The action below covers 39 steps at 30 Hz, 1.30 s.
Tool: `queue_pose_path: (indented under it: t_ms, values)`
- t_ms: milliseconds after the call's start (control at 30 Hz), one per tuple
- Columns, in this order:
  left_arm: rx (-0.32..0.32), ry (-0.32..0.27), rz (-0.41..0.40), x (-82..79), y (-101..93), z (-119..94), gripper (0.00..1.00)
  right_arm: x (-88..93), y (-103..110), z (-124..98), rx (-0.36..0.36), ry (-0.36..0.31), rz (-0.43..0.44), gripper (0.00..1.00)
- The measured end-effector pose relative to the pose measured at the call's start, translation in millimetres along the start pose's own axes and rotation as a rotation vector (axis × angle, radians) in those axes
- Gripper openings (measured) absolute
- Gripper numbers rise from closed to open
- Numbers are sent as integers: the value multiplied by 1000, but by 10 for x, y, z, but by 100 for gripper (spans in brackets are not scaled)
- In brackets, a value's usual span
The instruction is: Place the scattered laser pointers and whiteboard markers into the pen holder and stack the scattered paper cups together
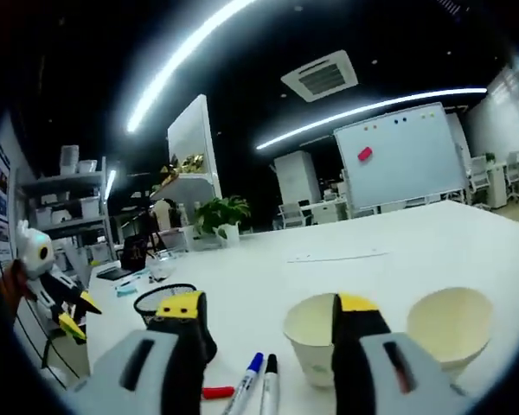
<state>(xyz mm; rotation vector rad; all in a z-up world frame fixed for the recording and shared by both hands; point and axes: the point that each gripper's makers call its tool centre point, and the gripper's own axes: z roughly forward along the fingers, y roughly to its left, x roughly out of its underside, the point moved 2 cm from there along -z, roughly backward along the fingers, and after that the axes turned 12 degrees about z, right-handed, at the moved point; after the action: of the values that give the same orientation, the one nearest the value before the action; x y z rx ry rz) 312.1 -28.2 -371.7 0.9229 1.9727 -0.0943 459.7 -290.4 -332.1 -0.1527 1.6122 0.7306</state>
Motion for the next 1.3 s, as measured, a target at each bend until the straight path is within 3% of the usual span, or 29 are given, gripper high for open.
queue_pose_path:
  t_ms: [267,633,967,1300]
  values:
    - [3,1,1,1,-18,16,43,2,-50,43,12,8,-37,53]
    - [-4,7,-3,33,-5,-3,43,79,75,75,25,32,-98,53]
    - [3,7,7,8,-26,14,43,13,-37,44,77,17,-184,59]
    - [6,9,11,-4,-39,22,43,1,-152,53,135,18,-186,61]
